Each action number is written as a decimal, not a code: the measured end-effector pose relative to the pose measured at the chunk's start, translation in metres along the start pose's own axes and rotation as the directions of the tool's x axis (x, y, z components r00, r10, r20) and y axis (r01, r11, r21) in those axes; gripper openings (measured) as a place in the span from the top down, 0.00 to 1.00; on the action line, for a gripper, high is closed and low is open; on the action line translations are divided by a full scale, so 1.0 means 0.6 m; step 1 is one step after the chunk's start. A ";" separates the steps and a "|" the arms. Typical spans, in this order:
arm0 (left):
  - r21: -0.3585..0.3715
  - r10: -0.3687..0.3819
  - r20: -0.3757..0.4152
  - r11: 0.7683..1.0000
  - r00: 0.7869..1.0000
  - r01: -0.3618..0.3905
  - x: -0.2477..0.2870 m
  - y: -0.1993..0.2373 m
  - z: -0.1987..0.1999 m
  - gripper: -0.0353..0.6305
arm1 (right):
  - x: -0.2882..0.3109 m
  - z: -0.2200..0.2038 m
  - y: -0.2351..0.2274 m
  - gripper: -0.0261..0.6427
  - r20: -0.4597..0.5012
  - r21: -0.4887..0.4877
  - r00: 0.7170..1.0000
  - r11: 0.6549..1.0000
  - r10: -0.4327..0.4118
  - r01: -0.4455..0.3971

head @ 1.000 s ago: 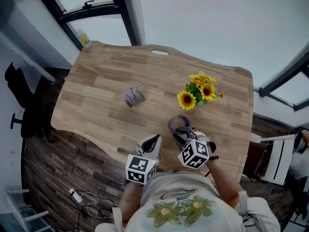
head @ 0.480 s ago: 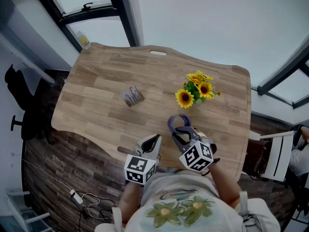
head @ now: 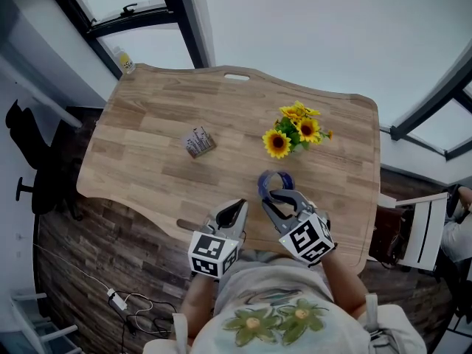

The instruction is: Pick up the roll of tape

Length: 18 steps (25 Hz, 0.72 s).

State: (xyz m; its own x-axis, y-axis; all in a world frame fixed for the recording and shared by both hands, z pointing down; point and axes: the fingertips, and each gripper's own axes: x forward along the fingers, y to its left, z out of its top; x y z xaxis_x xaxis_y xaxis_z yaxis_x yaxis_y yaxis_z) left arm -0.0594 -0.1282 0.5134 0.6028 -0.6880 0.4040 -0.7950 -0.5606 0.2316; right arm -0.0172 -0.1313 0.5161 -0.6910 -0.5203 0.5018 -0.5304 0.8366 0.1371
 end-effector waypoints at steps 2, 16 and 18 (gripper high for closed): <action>0.004 -0.005 0.000 1.000 1.000 0.005 0.001 -0.007 0.001 0.94 | -0.009 0.009 -0.001 0.86 0.044 0.050 0.999 0.999 0.003 -0.005; 0.061 -0.050 0.000 0.997 0.999 0.050 -0.011 -0.063 0.009 0.94 | -0.078 0.027 -0.011 0.89 0.210 0.320 0.976 0.947 -0.062 -0.008; 0.072 -0.057 0.000 0.996 0.998 0.057 -0.013 -0.071 0.009 0.94 | -0.087 0.026 -0.005 0.89 0.226 0.339 0.972 0.941 -0.065 -0.016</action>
State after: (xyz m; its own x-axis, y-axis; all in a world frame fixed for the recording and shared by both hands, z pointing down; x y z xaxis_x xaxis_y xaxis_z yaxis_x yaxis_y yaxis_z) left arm -0.0296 -0.1014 0.4956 0.6473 -0.6551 0.3897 -0.7525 -0.6307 0.1898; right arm 0.0131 -0.1095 0.4760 -0.7481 -0.5988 0.2860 -0.6544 0.7373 -0.1682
